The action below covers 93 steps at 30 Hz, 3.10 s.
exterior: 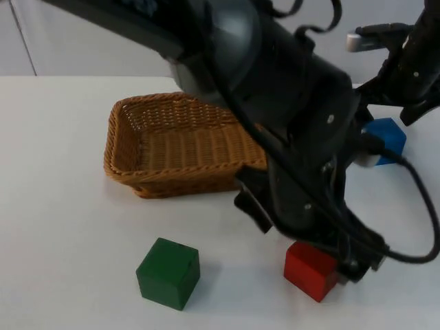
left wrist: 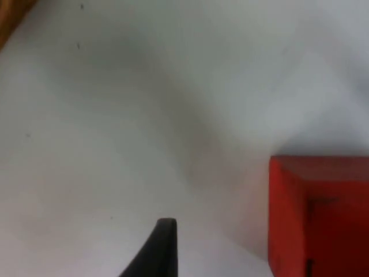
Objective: Pick up one cube with each hand and place exactly two cubes into the same basket, leaving the remaining cube outside.
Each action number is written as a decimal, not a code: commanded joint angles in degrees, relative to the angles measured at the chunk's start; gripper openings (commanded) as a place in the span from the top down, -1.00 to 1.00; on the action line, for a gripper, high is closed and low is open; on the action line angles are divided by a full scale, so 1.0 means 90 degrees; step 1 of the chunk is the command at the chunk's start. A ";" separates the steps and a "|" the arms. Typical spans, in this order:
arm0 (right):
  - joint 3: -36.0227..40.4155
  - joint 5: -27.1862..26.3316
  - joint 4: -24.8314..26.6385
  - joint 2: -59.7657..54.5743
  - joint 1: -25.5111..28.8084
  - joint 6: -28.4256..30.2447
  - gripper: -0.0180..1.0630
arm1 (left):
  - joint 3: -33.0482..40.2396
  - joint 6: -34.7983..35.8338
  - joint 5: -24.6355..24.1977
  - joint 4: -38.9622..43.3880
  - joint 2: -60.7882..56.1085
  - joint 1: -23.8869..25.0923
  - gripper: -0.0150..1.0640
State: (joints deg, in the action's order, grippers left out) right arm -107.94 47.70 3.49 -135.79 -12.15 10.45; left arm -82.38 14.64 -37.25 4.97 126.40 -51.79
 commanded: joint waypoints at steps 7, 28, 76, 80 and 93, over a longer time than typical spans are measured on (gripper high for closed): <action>-0.0032 -0.0035 -0.0047 0.0010 -0.0030 -0.0066 -0.98 | -0.0025 0.0066 0.0053 -0.0071 0.0211 -0.0028 -0.87; -0.0032 0.0208 -0.0038 -0.0459 -0.0030 -0.0141 -0.45 | -0.0025 0.0066 0.0062 -0.0071 0.0244 -0.0028 -0.76; -0.0032 0.1158 -0.0043 0.2426 -0.0006 0.0271 0.97 | -0.0025 -0.0009 -0.0842 0.1089 -0.2438 0.0043 0.97; -0.0032 0.1186 -0.0032 0.2426 -0.0006 0.0271 0.97 | -0.0025 -0.0077 -0.0842 0.0937 -0.2438 0.0251 0.97; -0.0032 0.1235 0.0147 0.2426 -0.0179 0.0439 0.97 | -0.0025 -0.0359 -0.0803 0.0580 -0.2438 0.1408 0.97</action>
State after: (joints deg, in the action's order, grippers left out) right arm -108.07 58.62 4.08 -114.80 -13.45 13.64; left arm -82.38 11.42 -45.11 10.67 105.05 -39.33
